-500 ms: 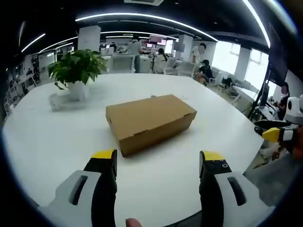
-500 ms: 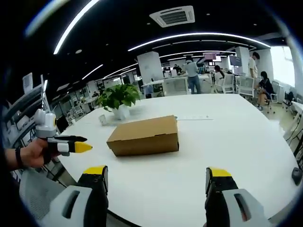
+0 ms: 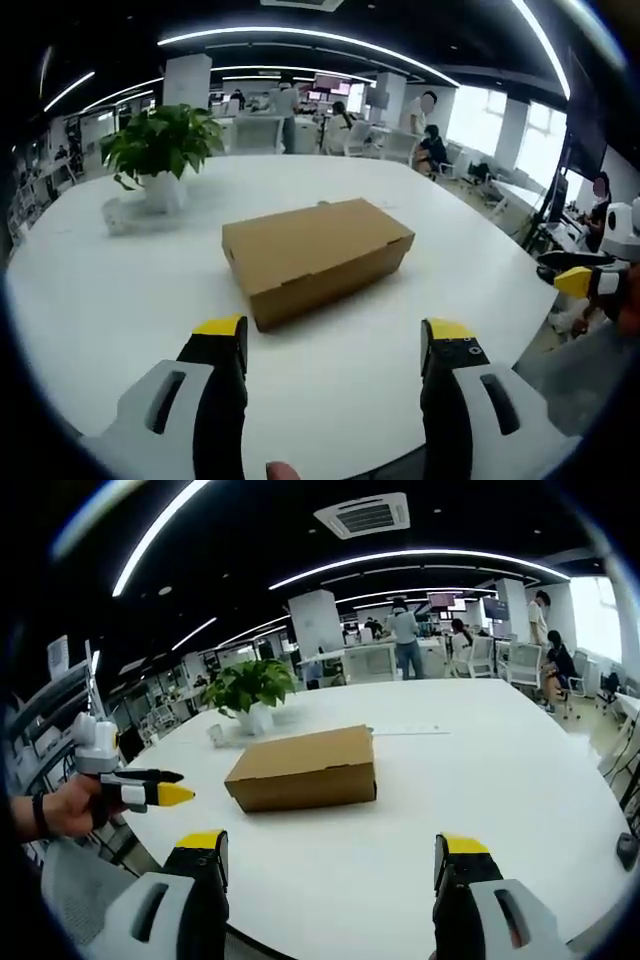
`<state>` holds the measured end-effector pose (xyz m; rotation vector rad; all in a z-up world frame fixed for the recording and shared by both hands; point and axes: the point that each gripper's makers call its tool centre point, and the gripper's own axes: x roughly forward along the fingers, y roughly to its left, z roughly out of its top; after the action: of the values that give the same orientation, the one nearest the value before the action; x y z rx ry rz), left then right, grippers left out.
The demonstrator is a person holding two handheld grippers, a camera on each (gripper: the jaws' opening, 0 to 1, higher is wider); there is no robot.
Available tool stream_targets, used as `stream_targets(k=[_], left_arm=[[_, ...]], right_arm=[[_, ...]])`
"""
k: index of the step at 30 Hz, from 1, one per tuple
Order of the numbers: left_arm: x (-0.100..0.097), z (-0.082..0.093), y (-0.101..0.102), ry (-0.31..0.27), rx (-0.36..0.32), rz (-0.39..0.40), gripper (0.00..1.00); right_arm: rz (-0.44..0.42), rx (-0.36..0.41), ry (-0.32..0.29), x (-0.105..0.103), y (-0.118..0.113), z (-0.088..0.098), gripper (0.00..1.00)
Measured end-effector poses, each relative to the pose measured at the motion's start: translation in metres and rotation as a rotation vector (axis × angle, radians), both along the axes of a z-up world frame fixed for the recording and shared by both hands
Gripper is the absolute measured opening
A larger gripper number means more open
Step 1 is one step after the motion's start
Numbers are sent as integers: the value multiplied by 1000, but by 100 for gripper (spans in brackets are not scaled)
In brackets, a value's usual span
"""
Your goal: Operate the shoe box by opening the lid, removing the specified soft item, and placing it in the target area until the item is outside and the box remains undamaged.
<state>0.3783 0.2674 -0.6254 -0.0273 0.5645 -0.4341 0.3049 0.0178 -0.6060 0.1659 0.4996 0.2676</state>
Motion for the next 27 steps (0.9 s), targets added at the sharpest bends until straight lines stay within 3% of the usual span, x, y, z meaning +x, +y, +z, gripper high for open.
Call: stream_targets(k=[27], left_arm=[[1,-1,1,3,1,5,69]], right_arm=[[-7,12,-7,1,-1,2,84]])
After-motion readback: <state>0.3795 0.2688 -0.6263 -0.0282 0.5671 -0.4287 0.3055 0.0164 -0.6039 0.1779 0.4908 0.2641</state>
